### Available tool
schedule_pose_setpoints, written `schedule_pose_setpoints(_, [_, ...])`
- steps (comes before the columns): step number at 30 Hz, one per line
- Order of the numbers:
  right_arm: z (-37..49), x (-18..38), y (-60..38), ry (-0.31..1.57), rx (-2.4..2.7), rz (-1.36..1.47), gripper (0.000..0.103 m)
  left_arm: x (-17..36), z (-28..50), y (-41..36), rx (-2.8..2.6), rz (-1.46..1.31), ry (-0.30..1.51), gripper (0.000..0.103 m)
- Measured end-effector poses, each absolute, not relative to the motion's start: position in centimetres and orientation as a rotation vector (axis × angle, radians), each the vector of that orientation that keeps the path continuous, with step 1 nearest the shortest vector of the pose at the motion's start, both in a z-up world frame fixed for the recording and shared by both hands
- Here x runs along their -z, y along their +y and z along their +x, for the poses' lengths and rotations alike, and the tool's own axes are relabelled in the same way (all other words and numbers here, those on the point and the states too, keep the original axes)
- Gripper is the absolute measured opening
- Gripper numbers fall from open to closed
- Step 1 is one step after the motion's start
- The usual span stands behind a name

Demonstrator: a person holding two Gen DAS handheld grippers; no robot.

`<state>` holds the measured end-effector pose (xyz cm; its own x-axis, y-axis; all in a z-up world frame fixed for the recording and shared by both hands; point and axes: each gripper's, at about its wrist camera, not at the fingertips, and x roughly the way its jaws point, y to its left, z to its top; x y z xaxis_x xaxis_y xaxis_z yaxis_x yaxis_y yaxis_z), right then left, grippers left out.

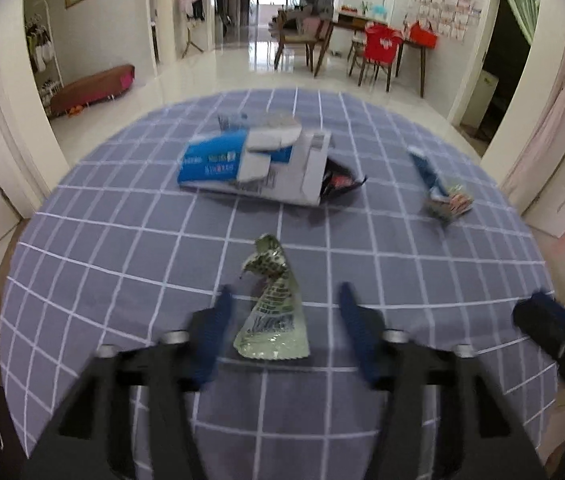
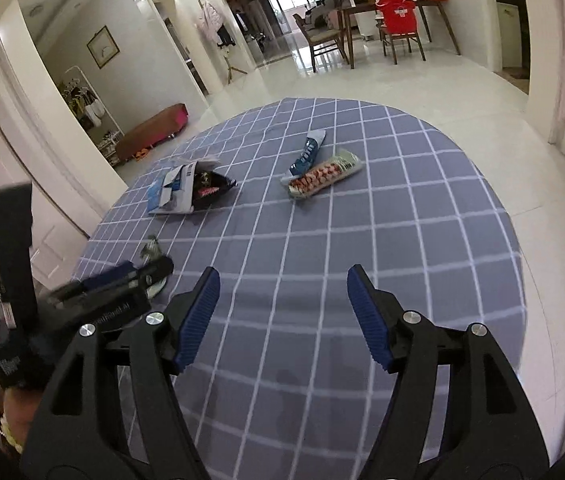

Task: Collect trash
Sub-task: 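Grasp the clear plastic bottle with the left gripper while the right grasps the red-patterned snack bag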

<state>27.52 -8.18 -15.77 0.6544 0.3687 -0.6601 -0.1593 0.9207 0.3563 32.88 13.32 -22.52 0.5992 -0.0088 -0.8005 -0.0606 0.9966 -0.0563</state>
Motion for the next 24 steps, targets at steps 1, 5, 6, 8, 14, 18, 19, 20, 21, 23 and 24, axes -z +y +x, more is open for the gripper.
schedule_pose_setpoints(1, [28.1,15.9,-7.9,0.809,-0.301,0.275,0.066,22.7,32.9,13.4,-0.030,-0.075,0.917,0.034])
schedule_pose_setpoints(5, [30.4,16.2,-7.3,0.818,-0.283,0.251,0.067,22.2,34.0,13.9,-0.007,-0.091,0.890,0.015])
schedule_pose_setpoints(6, [30.9,16.2,-7.2,0.820,-0.279,0.248,0.067,22.0,34.4,14.1,-0.005,-0.101,0.877,0.015])
schedule_pose_setpoints(8, [32.4,16.5,-6.8,0.829,-0.260,0.232,0.070,21.3,35.0,14.5,0.003,-0.120,0.848,0.014])
schedule_pose_setpoints(14, [36.6,17.4,-6.3,0.864,-0.206,0.178,0.076,20.2,37.1,15.6,-0.018,-0.151,0.813,0.014])
schedule_pose_setpoints(18, [38.7,17.9,-5.6,0.887,-0.211,0.116,0.077,20.1,37.7,15.9,-0.010,-0.149,0.806,0.014])
schedule_pose_setpoints(19, [39.0,18.0,-5.6,0.888,-0.214,0.103,0.077,20.1,37.8,15.9,-0.008,-0.147,0.807,0.014])
schedule_pose_setpoints(20, [39.3,18.0,-5.5,0.888,-0.217,0.084,0.077,20.2,37.8,15.7,-0.003,-0.147,0.811,0.014])
schedule_pose_setpoints(21, [39.5,18.1,-5.3,0.887,-0.217,0.066,0.075,20.3,37.8,15.6,0.004,-0.149,0.814,0.014])
schedule_pose_setpoints(23, [39.3,18.2,-5.1,0.880,-0.202,0.025,0.047,20.3,37.8,15.4,0.011,-0.146,0.818,0.014])
schedule_pose_setpoints(24, [39.1,18.1,-5.3,0.877,-0.207,0.025,0.037,20.2,37.8,15.2,0.015,-0.146,0.818,0.014])
